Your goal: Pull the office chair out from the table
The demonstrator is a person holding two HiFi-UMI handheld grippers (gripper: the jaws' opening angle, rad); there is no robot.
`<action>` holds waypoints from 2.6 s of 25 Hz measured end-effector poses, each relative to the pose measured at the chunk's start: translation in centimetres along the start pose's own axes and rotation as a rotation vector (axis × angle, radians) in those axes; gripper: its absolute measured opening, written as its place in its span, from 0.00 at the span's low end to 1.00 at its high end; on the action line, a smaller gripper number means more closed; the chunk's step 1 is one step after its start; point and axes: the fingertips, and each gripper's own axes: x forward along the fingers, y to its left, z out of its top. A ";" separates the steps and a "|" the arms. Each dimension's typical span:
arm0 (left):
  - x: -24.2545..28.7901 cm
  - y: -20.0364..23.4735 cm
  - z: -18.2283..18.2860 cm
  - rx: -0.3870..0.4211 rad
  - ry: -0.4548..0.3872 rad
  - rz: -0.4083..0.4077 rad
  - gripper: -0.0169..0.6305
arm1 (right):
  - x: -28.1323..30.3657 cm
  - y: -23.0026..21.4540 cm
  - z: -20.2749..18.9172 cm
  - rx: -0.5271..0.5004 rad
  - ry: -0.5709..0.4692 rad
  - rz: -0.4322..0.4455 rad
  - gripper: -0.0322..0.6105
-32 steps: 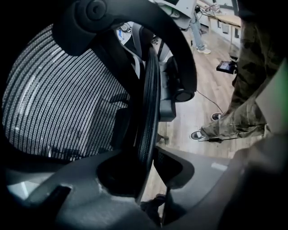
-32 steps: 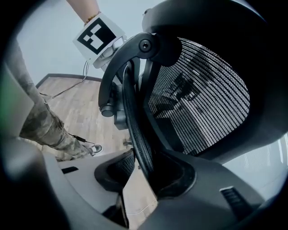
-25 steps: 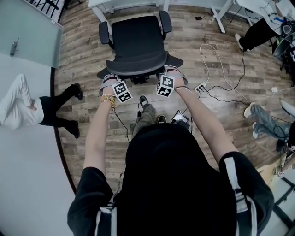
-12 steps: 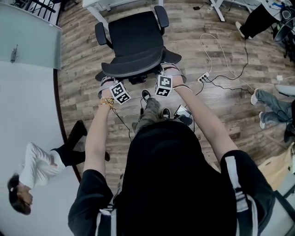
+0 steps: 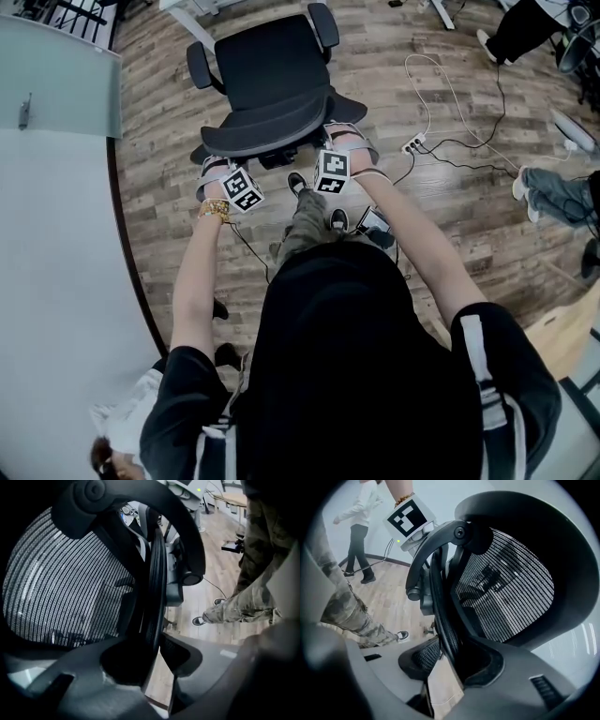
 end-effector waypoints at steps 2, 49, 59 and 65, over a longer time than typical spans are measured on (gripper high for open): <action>-0.2 -0.3 0.1 0.002 0.000 0.003 0.24 | -0.2 0.4 -0.1 0.000 -0.002 0.004 0.26; -27.0 20.1 12.2 -0.950 -1.010 0.451 0.16 | -21.8 -19.1 16.2 0.595 -0.873 -0.311 0.13; -26.3 21.3 11.6 -1.011 -0.922 0.613 0.13 | -20.6 -20.4 14.5 0.745 -0.830 -0.470 0.10; -25.4 21.6 11.8 -1.017 -0.902 0.615 0.11 | -19.6 -20.5 13.8 0.751 -0.805 -0.477 0.10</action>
